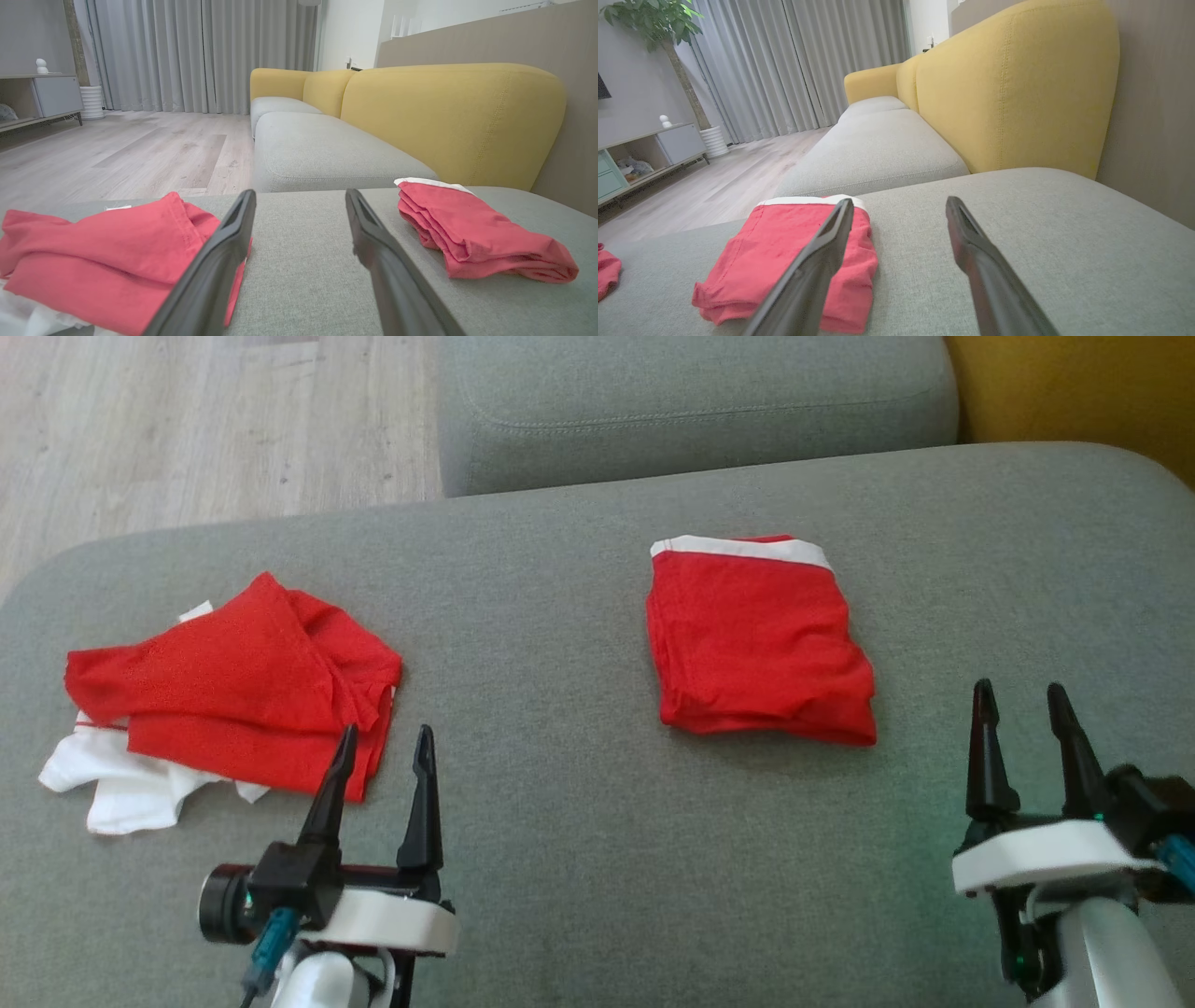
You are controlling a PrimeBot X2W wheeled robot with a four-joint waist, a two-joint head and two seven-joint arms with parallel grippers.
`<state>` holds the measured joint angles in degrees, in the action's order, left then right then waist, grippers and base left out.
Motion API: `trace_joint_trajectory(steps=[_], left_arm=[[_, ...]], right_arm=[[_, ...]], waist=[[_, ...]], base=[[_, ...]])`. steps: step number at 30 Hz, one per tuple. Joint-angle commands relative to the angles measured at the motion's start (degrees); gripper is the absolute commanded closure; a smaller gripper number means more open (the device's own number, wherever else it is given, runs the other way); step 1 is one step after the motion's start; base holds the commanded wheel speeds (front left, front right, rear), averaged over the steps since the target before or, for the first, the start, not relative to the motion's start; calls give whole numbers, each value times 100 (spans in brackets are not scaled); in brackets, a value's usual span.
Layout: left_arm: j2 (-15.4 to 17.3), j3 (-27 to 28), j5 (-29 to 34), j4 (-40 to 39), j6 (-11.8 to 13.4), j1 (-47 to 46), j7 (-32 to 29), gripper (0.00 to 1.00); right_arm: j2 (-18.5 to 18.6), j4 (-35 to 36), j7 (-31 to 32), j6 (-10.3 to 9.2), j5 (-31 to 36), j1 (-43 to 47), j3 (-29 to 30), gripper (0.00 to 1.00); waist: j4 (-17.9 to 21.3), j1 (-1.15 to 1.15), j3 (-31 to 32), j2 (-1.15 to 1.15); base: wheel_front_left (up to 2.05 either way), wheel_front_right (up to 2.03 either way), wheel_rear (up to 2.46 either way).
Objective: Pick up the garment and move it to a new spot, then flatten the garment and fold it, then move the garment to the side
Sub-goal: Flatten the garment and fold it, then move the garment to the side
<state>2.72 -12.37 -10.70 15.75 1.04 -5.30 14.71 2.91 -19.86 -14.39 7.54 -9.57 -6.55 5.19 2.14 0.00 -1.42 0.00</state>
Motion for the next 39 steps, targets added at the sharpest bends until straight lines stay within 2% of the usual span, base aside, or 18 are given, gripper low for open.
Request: trace_joint_trajectory(steps=[1,13,19,26,36,39], left_arm=[[17,182,-39,-216,39,-172,29,0],[16,143,-40,-264,91,-162,29,0],[16,51,-3,-269,61,-270,29,0],[16,-8,93,-211,-37,-537,29,0],[16,-161,50,-172,-88,-801,29,0],[16,-193,37,-169,-78,-859,29,0]], right_arm=[[1,254,-60,-5,-50,-103,-161,0],[-2,316,-61,-5,-148,-36,-185,0],[-2,93,-60,-5,50,-270,-232,0],[-2,-581,272,-5,89,-1089,-69,0],[-3,-2148,1018,-5,-202,-2329,284,0],[20,-2620,1226,-5,-20,-2621,342,0]], waist=[[-16,0,-9,0],[-99,0,-36,0],[-189,0,-269,0],[-426,0,-788,0],[-765,0,-1202,0],[-831,0,-1297,0]], base=[[0,0,0],[0,0,0],[0,0,0],[0,0,0],[0,0,0],[0,0,0]])
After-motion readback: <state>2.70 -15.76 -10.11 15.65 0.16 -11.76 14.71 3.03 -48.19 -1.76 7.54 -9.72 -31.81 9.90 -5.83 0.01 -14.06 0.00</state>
